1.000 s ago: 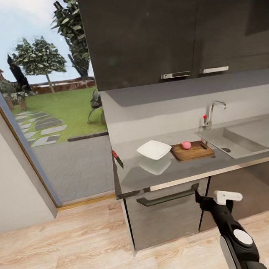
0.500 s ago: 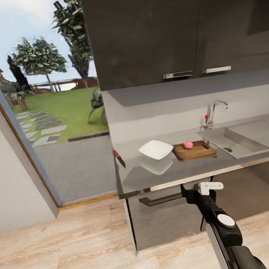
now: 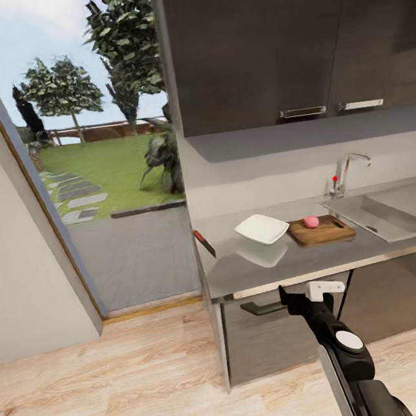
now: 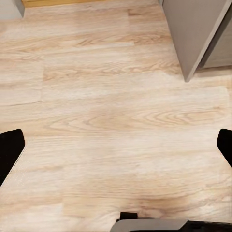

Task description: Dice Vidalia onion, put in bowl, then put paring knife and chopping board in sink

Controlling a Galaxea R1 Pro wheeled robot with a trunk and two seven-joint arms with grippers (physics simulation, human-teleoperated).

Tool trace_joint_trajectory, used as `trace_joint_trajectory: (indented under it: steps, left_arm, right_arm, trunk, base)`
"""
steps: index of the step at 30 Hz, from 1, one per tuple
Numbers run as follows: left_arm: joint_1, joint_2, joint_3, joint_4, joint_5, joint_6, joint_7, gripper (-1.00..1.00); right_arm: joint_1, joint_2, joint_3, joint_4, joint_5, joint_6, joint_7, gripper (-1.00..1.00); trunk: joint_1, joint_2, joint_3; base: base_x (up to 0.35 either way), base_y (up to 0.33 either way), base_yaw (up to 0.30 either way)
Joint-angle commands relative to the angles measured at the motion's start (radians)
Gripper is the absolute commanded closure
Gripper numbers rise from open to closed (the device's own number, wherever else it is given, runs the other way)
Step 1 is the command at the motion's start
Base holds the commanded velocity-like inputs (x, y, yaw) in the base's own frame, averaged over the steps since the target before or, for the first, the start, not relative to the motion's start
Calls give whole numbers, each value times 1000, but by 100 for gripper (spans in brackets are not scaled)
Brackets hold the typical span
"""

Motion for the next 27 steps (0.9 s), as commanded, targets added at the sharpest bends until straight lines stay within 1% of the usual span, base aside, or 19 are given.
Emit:
trace_joint_trajectory:
  steps: [1, 7, 16, 24, 27]
  left_arm:
    - [0, 2, -7, 0, 8, -2, 6, -100]
    - [0, 2, -7, 2, 8, -2, 6, -100]
    - [0, 2, -7, 2, 8, -2, 6, -100]
    - [0, 2, -7, 2, 9, -1, 7, -100]
    - [0, 2, -7, 4, 10, -1, 7, -100]
  right_arm:
    - [-1, 1, -1, -4, 10, 4, 3, -100]
    - [-1, 1, -1, -9, 9, -36, 6, -100]
    - [-1, 1, -1, -9, 9, -40, 6, -100]
    - [-1, 1, 4, -8, 9, -39, 6, -100]
    - [-1, 1, 26, -7, 9, -39, 5, -100]
  trunk:
    - [0, -1, -1]
    - [0, -1, 0]
    - [0, -1, 11]
    - [0, -1, 12]
    - [0, -1, 12]
  base:
    - [0, 228, 0]
    - [0, 54, 0]
    - [0, 3, 0]
    - [114, 231, 0]
    - [176, 285, 0]
